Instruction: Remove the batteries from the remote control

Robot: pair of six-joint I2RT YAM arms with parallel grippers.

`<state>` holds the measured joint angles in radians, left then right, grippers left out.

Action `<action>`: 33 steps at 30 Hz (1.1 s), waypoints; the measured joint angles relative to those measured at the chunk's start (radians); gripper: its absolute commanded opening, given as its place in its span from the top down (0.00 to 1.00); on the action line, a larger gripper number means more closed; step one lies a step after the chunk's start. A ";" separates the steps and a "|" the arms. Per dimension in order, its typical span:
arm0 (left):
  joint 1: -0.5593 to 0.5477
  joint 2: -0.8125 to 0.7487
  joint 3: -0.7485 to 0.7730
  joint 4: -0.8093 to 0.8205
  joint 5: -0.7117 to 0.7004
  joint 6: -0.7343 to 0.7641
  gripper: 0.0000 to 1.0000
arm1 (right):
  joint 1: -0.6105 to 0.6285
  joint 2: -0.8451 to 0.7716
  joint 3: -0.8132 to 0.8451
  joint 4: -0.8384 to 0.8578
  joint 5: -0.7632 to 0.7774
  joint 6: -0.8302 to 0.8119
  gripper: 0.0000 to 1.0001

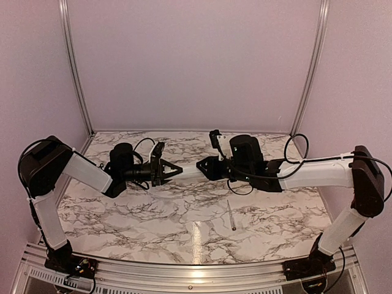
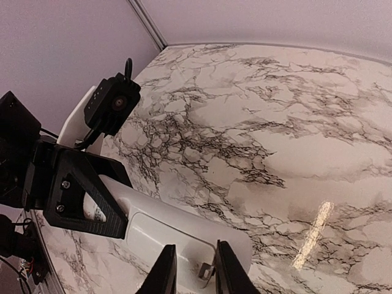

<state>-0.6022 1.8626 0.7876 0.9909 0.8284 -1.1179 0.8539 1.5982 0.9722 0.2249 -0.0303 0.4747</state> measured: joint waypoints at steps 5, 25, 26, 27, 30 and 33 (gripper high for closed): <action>0.000 0.000 0.000 0.000 -0.002 0.000 1.00 | 0.000 -0.001 0.000 0.002 -0.013 0.000 0.79; 0.000 0.000 0.000 0.001 -0.038 -0.002 1.00 | 0.000 -0.006 0.000 -0.002 -0.013 0.006 0.73; 0.000 0.000 0.000 0.001 -0.043 -0.002 1.00 | 0.000 -0.009 0.000 -0.002 -0.013 0.008 0.73; 0.000 0.000 0.000 0.001 -0.044 -0.002 1.00 | 0.000 -0.011 0.000 -0.002 -0.013 0.010 0.73; 0.000 0.000 0.000 0.001 -0.049 -0.003 1.00 | 0.000 -0.016 0.000 -0.002 -0.014 0.010 0.73; 0.000 0.000 0.000 0.001 -0.055 -0.005 1.00 | 0.000 -0.016 0.000 -0.002 -0.019 0.011 0.73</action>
<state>-0.6022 1.8626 0.7876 0.9916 0.7738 -1.1225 0.8539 1.5818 0.9718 0.2234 -0.0494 0.4862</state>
